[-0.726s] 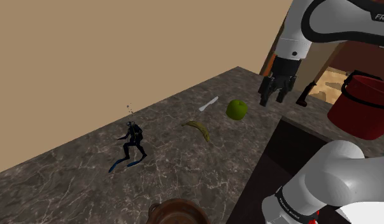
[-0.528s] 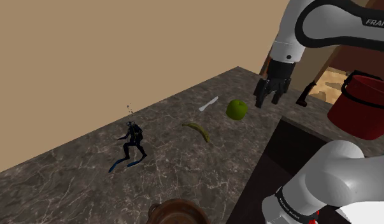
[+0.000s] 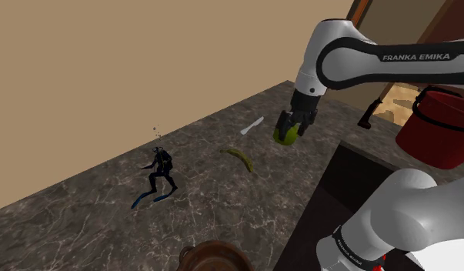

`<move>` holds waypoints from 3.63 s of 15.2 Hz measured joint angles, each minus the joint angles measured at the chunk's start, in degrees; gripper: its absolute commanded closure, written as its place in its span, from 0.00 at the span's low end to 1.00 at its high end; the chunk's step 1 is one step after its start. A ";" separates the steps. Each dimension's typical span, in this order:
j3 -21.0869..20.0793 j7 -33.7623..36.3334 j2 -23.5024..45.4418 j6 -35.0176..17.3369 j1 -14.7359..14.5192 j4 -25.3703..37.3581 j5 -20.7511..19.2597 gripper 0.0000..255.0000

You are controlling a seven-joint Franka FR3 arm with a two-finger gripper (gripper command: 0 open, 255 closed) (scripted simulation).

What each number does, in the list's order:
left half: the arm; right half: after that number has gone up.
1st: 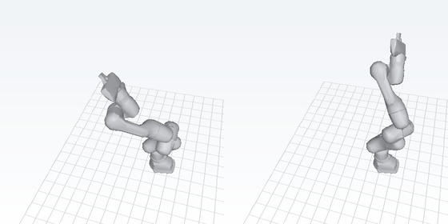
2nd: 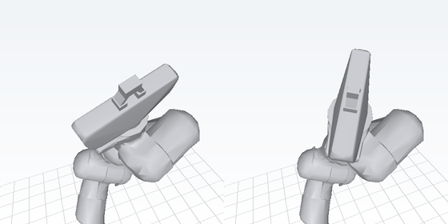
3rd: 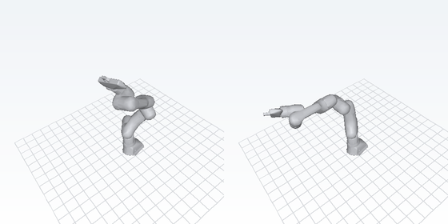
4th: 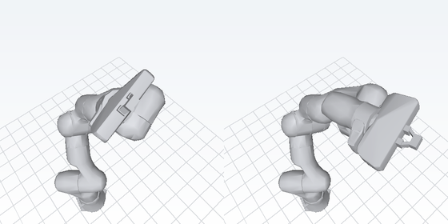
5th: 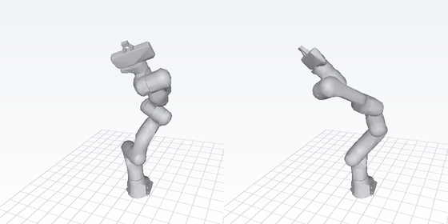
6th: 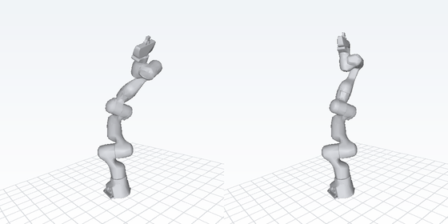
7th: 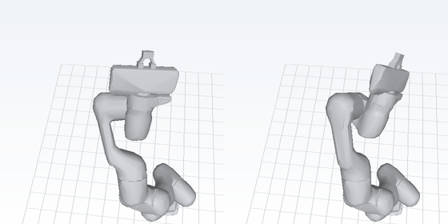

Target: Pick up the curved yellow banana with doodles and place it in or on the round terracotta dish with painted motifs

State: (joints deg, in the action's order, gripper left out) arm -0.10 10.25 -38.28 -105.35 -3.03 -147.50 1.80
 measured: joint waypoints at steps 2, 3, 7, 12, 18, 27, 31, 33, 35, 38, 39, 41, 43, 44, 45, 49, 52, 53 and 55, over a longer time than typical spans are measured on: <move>-0.48 -0.06 2.23 -4.69 -0.57 -1.32 0.45 0.00; -0.91 0.10 3.92 -7.32 -0.97 -1.73 0.78 0.00; -2.58 0.76 11.63 -16.93 -2.44 -1.19 1.87 0.00; -4.35 1.24 22.31 -28.74 -3.74 0.60 2.33 0.00; -5.08 1.51 28.66 -36.08 -4.15 0.75 2.26 0.00; -5.19 1.58 31.25 -39.25 -4.15 0.22 2.16 0.00; -5.19 1.58 31.26 -39.26 -4.15 0.22 2.16 1.00; -5.19 1.58 31.26 -39.27 -4.15 0.22 2.16 1.00; -5.19 1.58 31.26 -39.27 -4.15 0.21 2.16 1.00; -5.19 1.58 31.27 -39.27 -4.15 0.22 2.16 1.00; -5.18 1.59 31.02 -38.85 -4.15 0.39 2.15 1.00; -5.15 1.60 30.04 -37.48 -4.15 0.79 2.18 1.00; -5.18 1.71 28.81 -35.71 -4.20 1.36 2.20 1.00; -5.17 1.75 28.14 -34.70 -4.21 1.70 2.21 1.00; -5.13 1.72 27.65 -33.89 -4.19 2.02 2.20 1.00; -5.00 1.68 25.55 -30.67 -4.15 3.14 2.21 1.00; -4.95 1.74 23.72 -27.97 -4.18 4.03 2.25 1.00; -4.93 1.76 23.36 -27.18 -4.17 4.44 2.22 1.00; -4.80 1.68 22.52 -25.24 -4.10 5.54 2.18 1.00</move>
State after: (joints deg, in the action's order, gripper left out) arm -4.90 11.94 -15.76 -130.59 -7.13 -141.96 3.98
